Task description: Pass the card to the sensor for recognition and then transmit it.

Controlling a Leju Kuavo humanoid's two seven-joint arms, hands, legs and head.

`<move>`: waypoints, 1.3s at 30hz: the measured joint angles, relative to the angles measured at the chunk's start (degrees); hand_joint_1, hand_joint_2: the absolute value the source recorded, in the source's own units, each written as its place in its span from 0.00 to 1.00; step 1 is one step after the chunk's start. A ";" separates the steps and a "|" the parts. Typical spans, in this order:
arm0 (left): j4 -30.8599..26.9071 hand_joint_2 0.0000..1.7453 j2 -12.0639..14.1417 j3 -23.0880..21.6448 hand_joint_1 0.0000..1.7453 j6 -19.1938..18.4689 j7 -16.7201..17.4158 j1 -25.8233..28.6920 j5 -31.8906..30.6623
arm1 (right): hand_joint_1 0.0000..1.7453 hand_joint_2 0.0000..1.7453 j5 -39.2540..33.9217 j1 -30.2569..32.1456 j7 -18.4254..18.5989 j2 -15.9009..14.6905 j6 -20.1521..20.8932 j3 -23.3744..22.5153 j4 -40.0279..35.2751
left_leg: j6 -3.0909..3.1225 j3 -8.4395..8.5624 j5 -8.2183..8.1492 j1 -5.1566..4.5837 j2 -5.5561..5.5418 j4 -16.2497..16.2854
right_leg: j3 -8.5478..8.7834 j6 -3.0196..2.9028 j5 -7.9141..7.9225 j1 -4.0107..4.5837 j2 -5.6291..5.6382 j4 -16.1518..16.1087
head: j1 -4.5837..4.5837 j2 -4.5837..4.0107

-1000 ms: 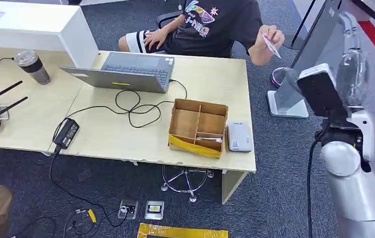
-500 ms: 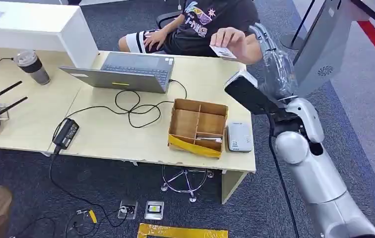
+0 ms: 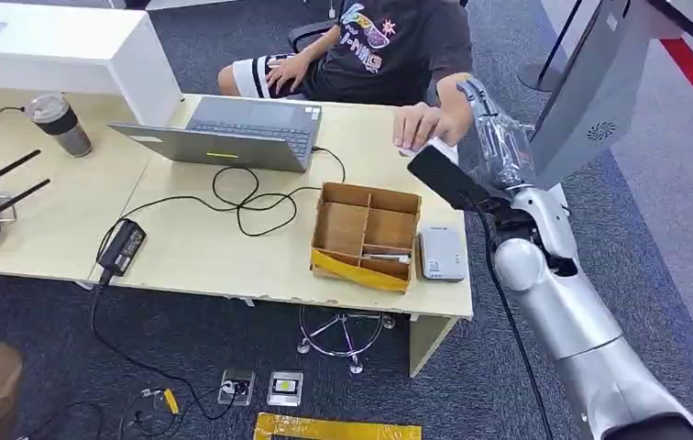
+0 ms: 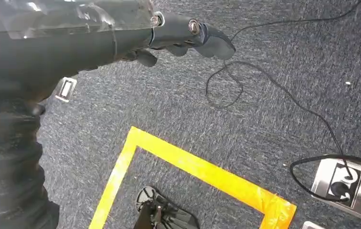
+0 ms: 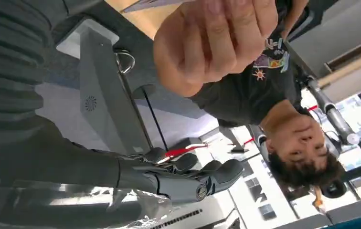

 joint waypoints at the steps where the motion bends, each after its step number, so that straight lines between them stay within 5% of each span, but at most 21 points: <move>1: 0.00 1.00 0.00 0.00 0.00 -0.02 0.00 0.00 0.00 | 0.00 1.00 0.00 -0.08 0.00 0.04 -0.13 0.09 0.66 | 0.00 0.00 0.00 0.00 0.00 0.00 | 0.00 0.00 0.00 0.00 0.00 0.00 | 0.00 0.00; 12: 0.00 1.00 0.48 0.00 0.00 -0.02 0.06 0.01 0.00 | 0.01 1.00 -0.07 -0.60 -0.31 0.39 -1.31 0.74 4.94 | 0.00 0.00 0.00 0.00 0.00 0.00 | -0.01 0.00 0.00 0.00 0.00 0.00 | 0.02 0.02; 13: 0.00 1.00 0.48 0.00 0.00 -0.02 0.18 0.01 0.00 | 0.12 1.00 -0.11 -0.60 -0.33 0.48 -1.68 0.74 5.21 | 0.00 -0.01 0.00 0.00 0.01 0.00 | -0.01 0.00 0.00 0.00 0.00 -0.01 | 0.00 0.02; 14: 0.00 1.00 0.48 -0.02 0.00 -0.02 0.28 0.01 0.00 | 0.79 1.00 -0.13 -0.60 -0.39 0.55 -1.93 0.77 5.42 | 0.00 0.00 0.00 0.00 0.01 0.00 | -0.01 0.00 0.00 0.00 0.00 0.00 | 0.00 0.02; 15: 0.02 1.00 0.48 -0.02 0.00 -0.02 0.37 0.02 0.00 | 0.95 1.00 -0.15 -0.60 -0.44 0.61 -2.12 0.77 5.68 | 0.00 0.00 0.00 0.00 0.01 0.00 | -0.01 0.00 0.00 0.00 0.00 0.00 | 0.02 0.00; 16: 0.02 1.00 0.48 -0.02 0.00 0.00 0.42 0.03 0.00 | 1.00 1.00 -0.17 -0.60 -0.50 0.63 -2.23 0.77 5.90 | 0.00 0.00 0.00 0.00 0.01 0.00 | -0.01 0.00 0.00 0.00 0.00 0.00 | 0.00 0.00; 39: 0.04 1.00 0.94 -0.04 0.00 0.04 0.42 0.45 0.11 | 1.00 1.00 -1.31 -0.57 -1.79 0.96 -5.68 0.77 8.13 | 0.00 0.00 0.00 0.00 0.01 0.00 | -0.03 0.00 0.00 0.00 0.03 0.00 | 0.00 0.02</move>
